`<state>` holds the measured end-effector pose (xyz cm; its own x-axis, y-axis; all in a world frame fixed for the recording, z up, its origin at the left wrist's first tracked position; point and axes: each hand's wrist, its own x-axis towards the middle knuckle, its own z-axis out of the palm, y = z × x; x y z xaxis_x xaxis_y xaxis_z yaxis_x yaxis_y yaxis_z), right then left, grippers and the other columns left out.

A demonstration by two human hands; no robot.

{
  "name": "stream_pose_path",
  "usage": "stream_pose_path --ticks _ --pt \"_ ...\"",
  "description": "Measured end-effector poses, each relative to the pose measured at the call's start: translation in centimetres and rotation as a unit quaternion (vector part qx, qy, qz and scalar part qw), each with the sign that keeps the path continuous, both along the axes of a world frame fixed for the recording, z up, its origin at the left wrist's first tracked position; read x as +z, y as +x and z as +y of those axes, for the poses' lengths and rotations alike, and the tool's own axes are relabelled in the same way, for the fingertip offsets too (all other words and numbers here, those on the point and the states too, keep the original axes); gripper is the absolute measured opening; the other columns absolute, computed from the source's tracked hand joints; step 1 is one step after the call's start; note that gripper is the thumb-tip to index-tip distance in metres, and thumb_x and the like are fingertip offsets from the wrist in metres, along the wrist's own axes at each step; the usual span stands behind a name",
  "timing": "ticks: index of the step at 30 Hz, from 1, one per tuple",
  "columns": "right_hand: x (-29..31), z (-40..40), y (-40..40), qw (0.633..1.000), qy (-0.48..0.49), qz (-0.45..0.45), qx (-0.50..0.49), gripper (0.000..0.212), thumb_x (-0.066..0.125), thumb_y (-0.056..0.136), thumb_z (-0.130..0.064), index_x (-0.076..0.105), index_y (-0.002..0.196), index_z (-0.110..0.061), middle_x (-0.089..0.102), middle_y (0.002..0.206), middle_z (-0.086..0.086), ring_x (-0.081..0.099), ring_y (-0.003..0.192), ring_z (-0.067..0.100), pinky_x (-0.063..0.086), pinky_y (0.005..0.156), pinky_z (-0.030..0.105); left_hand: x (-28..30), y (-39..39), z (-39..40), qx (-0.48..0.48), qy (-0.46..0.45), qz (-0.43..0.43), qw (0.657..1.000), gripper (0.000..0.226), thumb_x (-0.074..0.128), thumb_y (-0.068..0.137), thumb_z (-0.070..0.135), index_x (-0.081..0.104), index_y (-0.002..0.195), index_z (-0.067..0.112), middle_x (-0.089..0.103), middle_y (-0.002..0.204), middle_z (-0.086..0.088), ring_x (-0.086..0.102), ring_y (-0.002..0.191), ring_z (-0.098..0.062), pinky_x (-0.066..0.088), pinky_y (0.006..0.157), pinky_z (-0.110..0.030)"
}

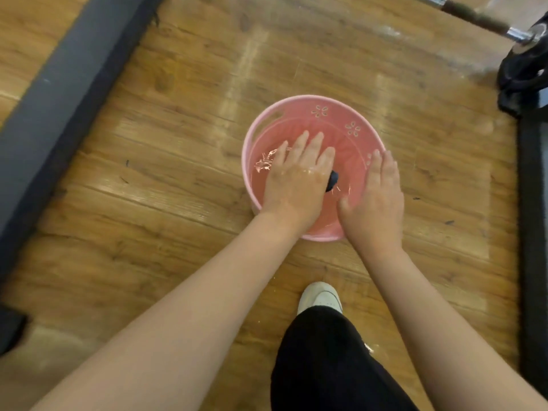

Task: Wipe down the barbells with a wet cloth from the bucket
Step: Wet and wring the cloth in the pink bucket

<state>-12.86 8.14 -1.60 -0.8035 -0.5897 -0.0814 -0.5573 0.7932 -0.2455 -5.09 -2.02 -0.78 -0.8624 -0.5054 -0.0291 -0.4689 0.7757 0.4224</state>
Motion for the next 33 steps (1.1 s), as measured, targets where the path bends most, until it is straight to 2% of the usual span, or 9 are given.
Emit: stream_pose_path --ticks 1,3,6,10,14,17,21,28,33 --pt "0.5 0.0 0.7 1.0 0.008 0.008 0.014 0.078 0.055 0.086 -0.015 0.011 0.15 -0.005 0.009 0.157 0.014 0.005 0.145 0.026 0.012 0.117 0.042 0.5 0.4 0.1 0.001 0.0 -0.024 1.0 0.057 0.039 0.096 0.012 0.021 0.15 0.014 0.012 0.159 -0.008 0.005 0.146 -0.025 0.001 0.116 -0.04" --pt "1.4 0.2 1.9 0.999 0.016 0.018 0.042 0.077 0.054 0.085 -0.012 0.012 0.15 -0.005 0.01 0.157 0.012 0.005 0.145 0.024 0.011 0.117 0.044 1.5 1.3 0.5 0.019 0.0 -0.049 0.999 0.057 0.033 0.098 0.014 0.012 0.151 0.015 0.003 0.16 -0.008 -0.002 0.146 -0.025 -0.003 0.116 -0.041" --pt "2.4 0.6 3.4 0.997 0.036 0.003 0.067 0.079 0.053 0.082 -0.01 0.012 0.15 -0.006 0.01 0.157 0.012 0.006 0.145 0.023 0.012 0.116 0.045 2.4 3.4 1.2 0.041 0.005 -0.043 0.998 0.059 0.035 0.097 0.015 0.011 0.152 0.015 0.004 0.159 -0.009 0.0 0.147 -0.026 0.0 0.118 -0.042" --pt "3.8 0.8 5.9 0.995 0.051 -0.023 0.078 0.077 0.052 0.084 -0.008 0.012 0.15 -0.006 0.011 0.157 0.011 0.006 0.145 0.022 0.01 0.117 0.042 3.8 7.3 1.8 0.074 0.038 0.003 0.997 0.059 0.042 0.095 0.012 0.021 0.15 0.012 0.012 0.158 -0.01 0.007 0.146 -0.027 0.005 0.117 -0.041" --pt "5.5 -0.3 8.9 0.993 0.047 -0.032 0.106 0.077 0.053 0.086 -0.008 0.011 0.15 -0.008 0.01 0.158 0.009 0.005 0.145 0.022 -0.002 0.115 0.033 5.4 10.4 1.5 0.086 0.062 -0.054 0.993 0.063 0.039 0.095 0.015 0.01 0.152 0.012 0.001 0.16 -0.009 -0.003 0.146 -0.025 0.0 0.117 -0.041" --pt "7.5 -1.8 11.3 0.99 0.032 -0.039 0.13 0.074 0.053 0.089 -0.01 0.013 0.15 -0.008 0.01 0.158 0.008 0.004 0.146 0.022 0.005 0.118 0.041 7.3 12.5 0.7 0.111 0.058 -0.068 0.99 0.062 0.035 0.096 0.014 0.006 0.152 0.012 -0.001 0.16 -0.009 -0.005 0.146 -0.025 -0.001 0.117 -0.041" --pt "10.5 -3.8 13.6 0.986 0.045 -0.034 0.159 0.07 0.048 0.093 -0.015 0.009 0.151 -0.011 0.005 0.159 0.004 -0.001 0.146 0.02 0.001 0.116 0.042 10.0 14.5 -0.1 0.151 0.06 -0.084 0.983 0.058 0.027 0.099 0.016 0.003 0.152 0.012 -0.003 0.16 -0.008 -0.006 0.146 -0.025 0.0 0.118 -0.041" --pt "14.4 -6.1 17.4 0.953 0.086 -0.045 0.286 0.074 0.047 0.092 -0.016 0.004 0.151 -0.012 0.0 0.159 0.007 -0.003 0.146 0.02 0.002 0.117 0.041 13.4 20.2 -0.1 0.233 0.063 -0.11 0.964 0.062 0.028 0.098 0.011 -0.004 0.151 0.013 -0.009 0.159 -0.008 -0.01 0.146 -0.025 -0.002 0.117 -0.04" --pt "17.2 -6.4 20.0 0.929 0.093 -0.052 0.354 0.07 0.04 0.091 -0.01 0.003 0.151 -0.011 -0.003 0.159 0.007 -0.006 0.145 0.02 0.002 0.118 0.04 15.9 23.3 0.9 0.301 0.069 -0.123 0.943 0.065 0.032 0.098 0.006 -0.004 0.151 0.013 -0.009 0.159 -0.008 -0.011 0.146 -0.025 -0.001 0.119 -0.04"
